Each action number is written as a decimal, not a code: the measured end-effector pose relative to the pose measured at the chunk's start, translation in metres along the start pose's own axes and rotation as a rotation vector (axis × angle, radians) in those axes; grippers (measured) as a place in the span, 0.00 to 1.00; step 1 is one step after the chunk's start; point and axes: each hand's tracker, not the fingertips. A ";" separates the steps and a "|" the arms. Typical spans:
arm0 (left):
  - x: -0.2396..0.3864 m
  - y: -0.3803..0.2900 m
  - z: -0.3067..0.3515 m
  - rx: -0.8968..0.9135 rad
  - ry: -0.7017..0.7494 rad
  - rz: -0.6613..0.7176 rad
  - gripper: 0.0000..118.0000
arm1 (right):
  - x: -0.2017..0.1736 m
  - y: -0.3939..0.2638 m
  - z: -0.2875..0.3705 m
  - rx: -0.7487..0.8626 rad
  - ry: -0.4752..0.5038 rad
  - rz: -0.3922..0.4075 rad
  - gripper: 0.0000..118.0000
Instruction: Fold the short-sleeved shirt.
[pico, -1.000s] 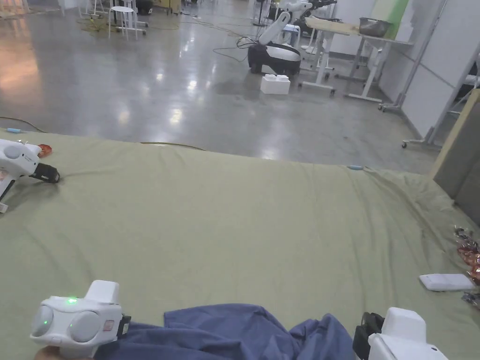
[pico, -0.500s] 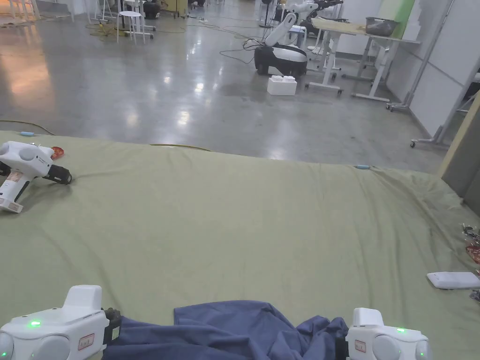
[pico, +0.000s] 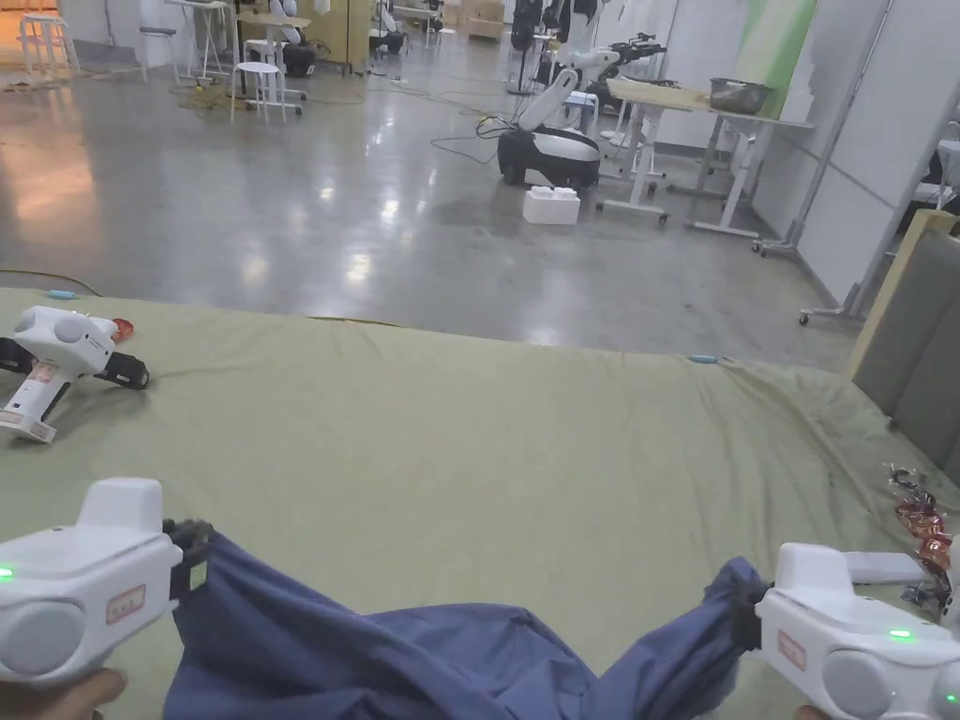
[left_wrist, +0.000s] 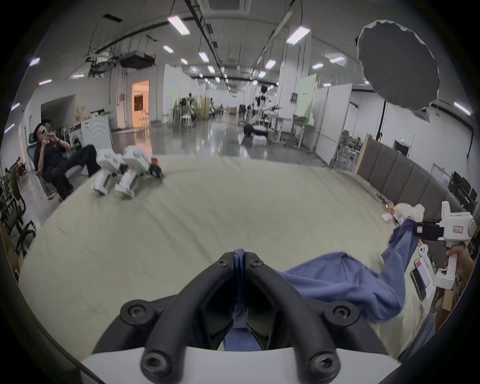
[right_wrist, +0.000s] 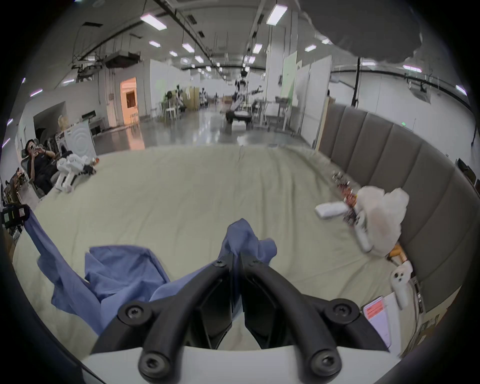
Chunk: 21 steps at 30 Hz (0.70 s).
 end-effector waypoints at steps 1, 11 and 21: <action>-0.003 0.009 0.008 0.021 0.007 -0.006 0.03 | 0.002 0.007 0.011 0.020 -0.008 -0.001 0.03; -0.050 0.106 0.092 0.218 0.112 0.028 0.03 | 0.027 0.090 0.078 0.193 -0.113 0.003 0.03; -0.075 0.155 0.087 0.232 0.192 0.023 0.03 | 0.019 0.149 0.100 0.318 -0.081 -0.015 0.03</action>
